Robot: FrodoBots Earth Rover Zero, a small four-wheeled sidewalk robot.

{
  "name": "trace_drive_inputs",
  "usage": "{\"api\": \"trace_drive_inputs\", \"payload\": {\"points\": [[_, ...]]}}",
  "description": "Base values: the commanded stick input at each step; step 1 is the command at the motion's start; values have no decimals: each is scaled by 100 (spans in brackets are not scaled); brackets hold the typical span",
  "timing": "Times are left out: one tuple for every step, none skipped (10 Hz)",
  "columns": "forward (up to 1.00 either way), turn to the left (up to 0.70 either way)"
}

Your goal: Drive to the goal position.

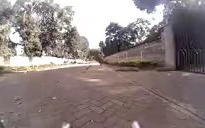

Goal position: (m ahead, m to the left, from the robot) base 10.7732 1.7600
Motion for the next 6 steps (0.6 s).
{"api": "trace_drive_inputs", "payload": {"points": [[70,0],[70,0],[70,0],[70,0],[70,0],[70,0]]}}
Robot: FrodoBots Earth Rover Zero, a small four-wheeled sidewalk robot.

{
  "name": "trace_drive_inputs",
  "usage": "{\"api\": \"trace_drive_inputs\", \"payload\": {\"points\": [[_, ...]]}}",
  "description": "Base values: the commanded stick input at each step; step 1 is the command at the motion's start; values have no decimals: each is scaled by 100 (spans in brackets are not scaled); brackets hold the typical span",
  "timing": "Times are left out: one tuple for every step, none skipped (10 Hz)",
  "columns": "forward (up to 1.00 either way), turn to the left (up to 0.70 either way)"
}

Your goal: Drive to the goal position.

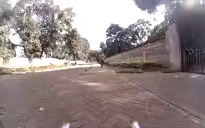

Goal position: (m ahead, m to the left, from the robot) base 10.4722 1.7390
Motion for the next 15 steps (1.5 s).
{"api": "trace_drive_inputs", "payload": {"points": [[70,0],[70,0],[70,0],[70,0],[70,0],[70,0],[70,0],[70,0],[70,0],[70,0],[70,0],[70,0],[70,0],[70,0],[70,0]]}}
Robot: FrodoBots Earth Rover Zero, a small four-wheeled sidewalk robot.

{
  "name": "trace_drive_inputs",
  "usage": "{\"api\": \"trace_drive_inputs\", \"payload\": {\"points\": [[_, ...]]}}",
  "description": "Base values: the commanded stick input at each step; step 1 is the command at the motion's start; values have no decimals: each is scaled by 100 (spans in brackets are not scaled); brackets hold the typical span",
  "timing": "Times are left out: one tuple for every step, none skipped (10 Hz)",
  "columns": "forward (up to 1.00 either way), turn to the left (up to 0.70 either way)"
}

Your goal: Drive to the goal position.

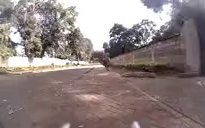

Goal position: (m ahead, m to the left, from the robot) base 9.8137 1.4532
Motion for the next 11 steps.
{"api": "trace_drive_inputs", "payload": {"points": [[70,0],[70,0],[70,0],[70,0],[70,0],[70,0],[70,0],[70,0],[70,0],[70,0],[70,0]]}}
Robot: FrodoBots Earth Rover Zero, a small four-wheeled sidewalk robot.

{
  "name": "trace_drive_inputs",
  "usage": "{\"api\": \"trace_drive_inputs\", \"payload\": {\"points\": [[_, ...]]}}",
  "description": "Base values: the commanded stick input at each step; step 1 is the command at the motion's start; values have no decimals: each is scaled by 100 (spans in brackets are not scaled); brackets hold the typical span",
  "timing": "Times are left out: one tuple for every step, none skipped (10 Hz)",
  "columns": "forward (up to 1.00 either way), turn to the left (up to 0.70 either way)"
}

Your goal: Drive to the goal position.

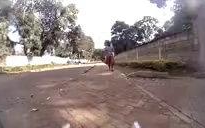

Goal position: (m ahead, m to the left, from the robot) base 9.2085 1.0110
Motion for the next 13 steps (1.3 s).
{"api": "trace_drive_inputs", "payload": {"points": [[70,0],[70,0],[70,0],[70,0],[70,0],[70,0],[70,0],[70,0],[70,0],[70,0],[70,0],[70,0],[70,0]]}}
